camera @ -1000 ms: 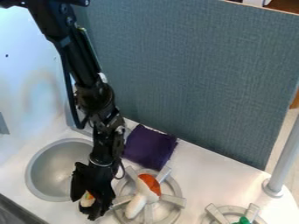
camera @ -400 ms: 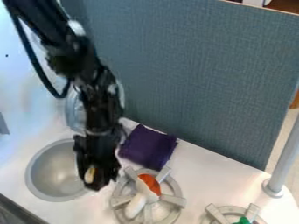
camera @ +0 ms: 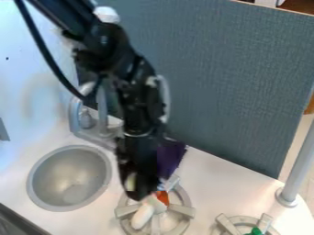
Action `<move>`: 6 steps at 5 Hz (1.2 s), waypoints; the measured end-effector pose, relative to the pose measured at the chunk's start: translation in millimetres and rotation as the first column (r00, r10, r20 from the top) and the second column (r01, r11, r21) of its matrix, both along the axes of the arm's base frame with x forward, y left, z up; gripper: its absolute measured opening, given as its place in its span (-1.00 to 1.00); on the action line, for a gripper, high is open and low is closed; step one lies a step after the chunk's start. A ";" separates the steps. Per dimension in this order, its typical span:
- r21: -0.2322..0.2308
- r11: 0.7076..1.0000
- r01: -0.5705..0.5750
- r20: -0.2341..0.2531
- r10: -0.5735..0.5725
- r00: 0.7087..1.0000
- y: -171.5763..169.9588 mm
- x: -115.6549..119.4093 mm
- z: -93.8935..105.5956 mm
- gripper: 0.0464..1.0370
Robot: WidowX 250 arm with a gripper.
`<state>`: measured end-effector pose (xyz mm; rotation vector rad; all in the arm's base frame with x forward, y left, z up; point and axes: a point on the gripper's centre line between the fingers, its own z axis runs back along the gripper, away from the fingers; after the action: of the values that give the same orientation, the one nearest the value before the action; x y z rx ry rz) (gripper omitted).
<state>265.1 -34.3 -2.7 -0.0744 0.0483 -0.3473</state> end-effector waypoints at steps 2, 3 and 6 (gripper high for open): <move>0.006 0.981 0.193 -0.099 -0.192 0.976 -70.5 -4.9 -50.7 0.02; 0.044 0.973 0.226 -0.147 -0.217 0.965 -82.7 -4.1 -73.7 0.02; 0.117 0.971 0.207 -0.134 -0.192 0.972 -74.1 1.4 -92.6 0.02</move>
<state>266.5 -108.4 -95.3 0.0394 0.2000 -0.5403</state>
